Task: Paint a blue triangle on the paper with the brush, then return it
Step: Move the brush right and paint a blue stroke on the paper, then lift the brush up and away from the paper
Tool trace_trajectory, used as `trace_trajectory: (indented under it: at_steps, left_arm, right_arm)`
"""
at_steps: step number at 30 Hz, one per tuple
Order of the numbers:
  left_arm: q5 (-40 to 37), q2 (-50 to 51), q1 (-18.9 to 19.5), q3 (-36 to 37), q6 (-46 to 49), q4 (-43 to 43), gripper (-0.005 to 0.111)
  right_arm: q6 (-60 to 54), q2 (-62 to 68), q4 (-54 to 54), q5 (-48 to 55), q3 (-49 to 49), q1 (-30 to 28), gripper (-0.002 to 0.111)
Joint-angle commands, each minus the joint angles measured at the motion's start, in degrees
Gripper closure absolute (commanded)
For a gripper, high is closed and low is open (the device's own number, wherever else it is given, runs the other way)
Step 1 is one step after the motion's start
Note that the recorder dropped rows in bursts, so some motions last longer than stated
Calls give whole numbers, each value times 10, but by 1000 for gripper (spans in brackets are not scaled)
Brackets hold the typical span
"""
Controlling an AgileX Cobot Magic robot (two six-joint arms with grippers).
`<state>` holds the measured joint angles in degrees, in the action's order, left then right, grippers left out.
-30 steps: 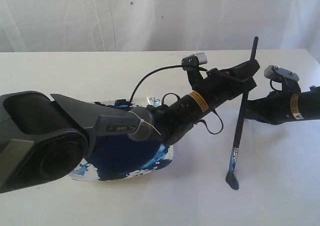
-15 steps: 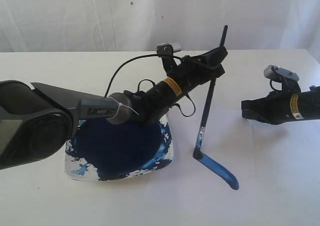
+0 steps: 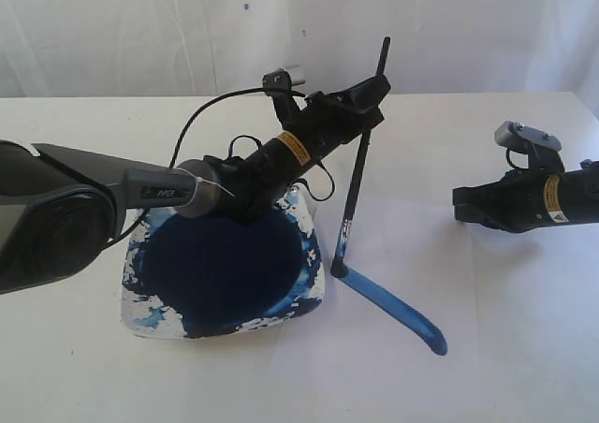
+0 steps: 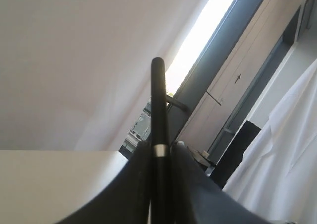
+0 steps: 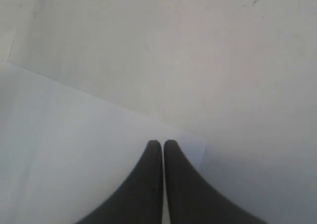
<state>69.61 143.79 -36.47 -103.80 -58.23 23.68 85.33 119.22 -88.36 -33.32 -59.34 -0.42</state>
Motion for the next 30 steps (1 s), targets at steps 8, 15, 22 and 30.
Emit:
trace_trajectory:
  at_steps: [8,15,22,30]
  left_arm:
    - [4,-56,0,-2,-55,39,107]
    - [4,-84,-1,-2,-148,53,107]
    - [4,-84,-16,-2,-155,72,107]
    - [4,-84,-47,-3,-117,69,107]
  right_arm:
    - [-8,-3,1,10,0,-1,106]
    - [-8,-3,1,10,0,-1,106]
    - [-8,-3,1,10,0,-1,106]
    - [-8,-3,1,10,0,-1,106]
